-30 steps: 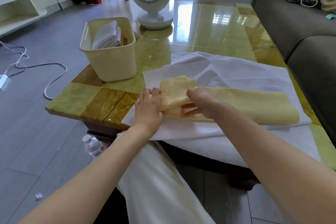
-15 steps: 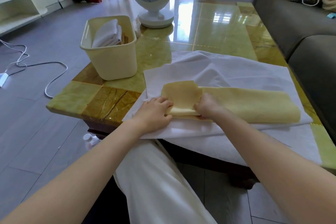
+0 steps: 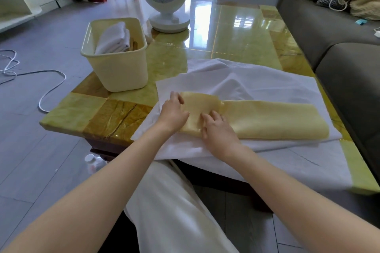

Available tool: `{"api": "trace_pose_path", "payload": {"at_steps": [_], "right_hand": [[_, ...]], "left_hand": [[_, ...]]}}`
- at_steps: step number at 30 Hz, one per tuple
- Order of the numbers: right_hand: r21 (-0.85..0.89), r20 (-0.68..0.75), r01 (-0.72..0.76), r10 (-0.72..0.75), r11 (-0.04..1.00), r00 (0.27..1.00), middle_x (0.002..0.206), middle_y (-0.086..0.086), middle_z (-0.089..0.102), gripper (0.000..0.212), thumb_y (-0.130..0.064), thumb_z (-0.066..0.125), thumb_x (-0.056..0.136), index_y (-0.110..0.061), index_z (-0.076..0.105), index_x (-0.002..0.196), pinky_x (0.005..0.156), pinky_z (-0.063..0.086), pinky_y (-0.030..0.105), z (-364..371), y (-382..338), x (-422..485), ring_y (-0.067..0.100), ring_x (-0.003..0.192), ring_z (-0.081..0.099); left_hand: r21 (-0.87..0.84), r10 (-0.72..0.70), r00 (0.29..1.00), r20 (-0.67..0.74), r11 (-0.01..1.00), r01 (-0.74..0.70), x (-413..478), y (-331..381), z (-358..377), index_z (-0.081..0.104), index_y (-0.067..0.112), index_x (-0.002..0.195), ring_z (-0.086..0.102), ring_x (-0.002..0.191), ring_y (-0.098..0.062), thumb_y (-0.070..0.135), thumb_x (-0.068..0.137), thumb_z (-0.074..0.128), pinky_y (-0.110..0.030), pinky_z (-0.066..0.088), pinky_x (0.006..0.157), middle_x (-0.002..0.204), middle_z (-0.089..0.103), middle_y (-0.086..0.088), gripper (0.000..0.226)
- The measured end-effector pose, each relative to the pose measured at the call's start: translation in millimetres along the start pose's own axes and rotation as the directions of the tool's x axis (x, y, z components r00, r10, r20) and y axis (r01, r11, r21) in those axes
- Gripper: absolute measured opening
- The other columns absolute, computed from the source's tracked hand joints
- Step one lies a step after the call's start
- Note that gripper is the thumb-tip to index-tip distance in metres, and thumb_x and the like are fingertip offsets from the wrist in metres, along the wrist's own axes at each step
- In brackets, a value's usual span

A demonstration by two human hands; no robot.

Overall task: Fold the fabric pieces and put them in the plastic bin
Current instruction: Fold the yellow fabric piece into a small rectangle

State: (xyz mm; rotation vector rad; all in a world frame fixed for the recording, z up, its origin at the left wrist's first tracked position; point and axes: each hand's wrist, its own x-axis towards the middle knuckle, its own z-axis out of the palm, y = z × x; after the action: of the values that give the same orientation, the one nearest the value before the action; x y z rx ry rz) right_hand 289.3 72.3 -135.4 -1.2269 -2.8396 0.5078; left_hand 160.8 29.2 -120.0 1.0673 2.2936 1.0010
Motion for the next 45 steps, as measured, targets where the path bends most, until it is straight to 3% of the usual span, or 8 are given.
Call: {"api": "trace_pose_path", "payload": {"at_steps": [5,13,17,20,25,32,38,45], "right_hand": [[0.042,-0.035,0.029,-0.028,0.999,0.999,0.141,0.013,0.035,0.044,-0.025,0.038,0.098,-0.012,0.031,0.141,0.109,0.029,0.039,1,-14,2,0.032,0.128,0.035],[0.01,0.097,0.126,-0.126,0.992,0.987,0.158,0.006,0.014,0.05,-0.037,0.025,0.102,-0.017,0.022,0.147,0.117,0.011,0.043,12,-48,6,0.025,0.146,0.009],[0.006,0.119,0.137,-0.137,0.991,0.983,0.15,0.005,0.029,0.047,-0.042,0.022,0.101,-0.017,0.036,0.138,0.117,0.012,0.046,14,-44,8,0.025,0.145,0.013],[-0.001,0.122,0.109,-0.108,0.994,0.987,0.151,0.004,0.028,0.046,-0.042,0.022,0.101,-0.017,0.04,0.136,0.117,0.011,0.048,8,-31,11,0.024,0.145,0.014],[-0.038,0.093,0.018,-0.015,0.999,0.996,0.157,0.001,0.017,0.048,-0.04,0.028,0.101,-0.018,0.033,0.143,0.117,0.01,0.047,-6,10,18,0.022,0.146,0.011],[-0.075,0.023,-0.118,0.12,0.99,0.993,0.157,0.001,0.02,0.047,-0.037,0.036,0.099,-0.016,0.036,0.141,0.116,0.013,0.046,-26,69,22,0.02,0.146,0.013],[-0.071,-0.038,-0.191,0.188,0.979,0.981,0.155,0.006,0.023,0.049,-0.034,0.041,0.097,-0.015,0.035,0.142,0.116,0.019,0.045,-36,103,11,0.023,0.144,0.018],[0.097,-0.142,-0.352,0.363,0.931,0.921,0.135,0.02,0.04,0.055,-0.028,0.053,0.091,-0.001,0.033,0.135,0.102,0.033,0.04,-41,117,-4,0.037,0.126,0.037]], "left_hand": [[0.16,0.22,0.974,-0.043,0.964,-0.211,-5,2,-22,0.057,0.009,0.119,0.051,0.108,-0.025,-0.006,0.087,0.041,-0.011,0.029,0.084,0.119,0.048,-0.015,0.039],[0.385,0.084,0.994,-0.075,0.922,-0.049,-5,-55,-54,0.044,0.014,0.137,0.053,0.101,-0.031,-0.005,0.093,0.036,-0.035,0.045,0.09,0.125,0.039,-0.016,0.048],[0.463,0.014,0.999,-0.053,0.886,0.013,-6,-69,-51,0.041,0.016,0.139,0.051,0.1,-0.031,-0.003,0.092,0.036,-0.039,0.046,0.091,0.123,0.036,-0.016,0.051],[0.557,-0.054,0.997,-0.057,0.827,0.077,-7,-66,-48,0.039,0.016,0.138,0.039,0.117,-0.035,-0.003,0.089,0.036,-0.041,0.038,0.102,0.131,0.031,-0.017,0.053],[0.645,0.158,0.979,-0.126,0.763,-0.04,-8,-38,-39,0.047,0.014,0.126,0.04,0.112,-0.029,-0.003,0.085,0.045,-0.035,0.035,0.095,0.12,0.041,-0.014,0.044],[0.428,0.339,0.936,0.099,0.834,-0.347,-12,18,21,0.049,0.015,0.129,0.039,0.124,-0.024,0.009,0.093,0.044,-0.035,0.032,0.102,0.13,0.044,-0.007,0.037],[0.516,0.255,0.92,0.296,0.769,-0.379,-13,36,65,0.039,0.021,0.137,0.033,0.131,-0.026,0.035,0.096,0.039,-0.041,0.03,0.101,0.143,0.037,-0.003,0.044],[0.618,0.192,0.923,0.334,0.695,-0.368,-14,39,72,0.031,0.027,0.141,0.022,0.137,-0.029,0.048,0.094,0.036,-0.05,0.022,0.105,0.155,0.02,-0.003,0.051]]}}
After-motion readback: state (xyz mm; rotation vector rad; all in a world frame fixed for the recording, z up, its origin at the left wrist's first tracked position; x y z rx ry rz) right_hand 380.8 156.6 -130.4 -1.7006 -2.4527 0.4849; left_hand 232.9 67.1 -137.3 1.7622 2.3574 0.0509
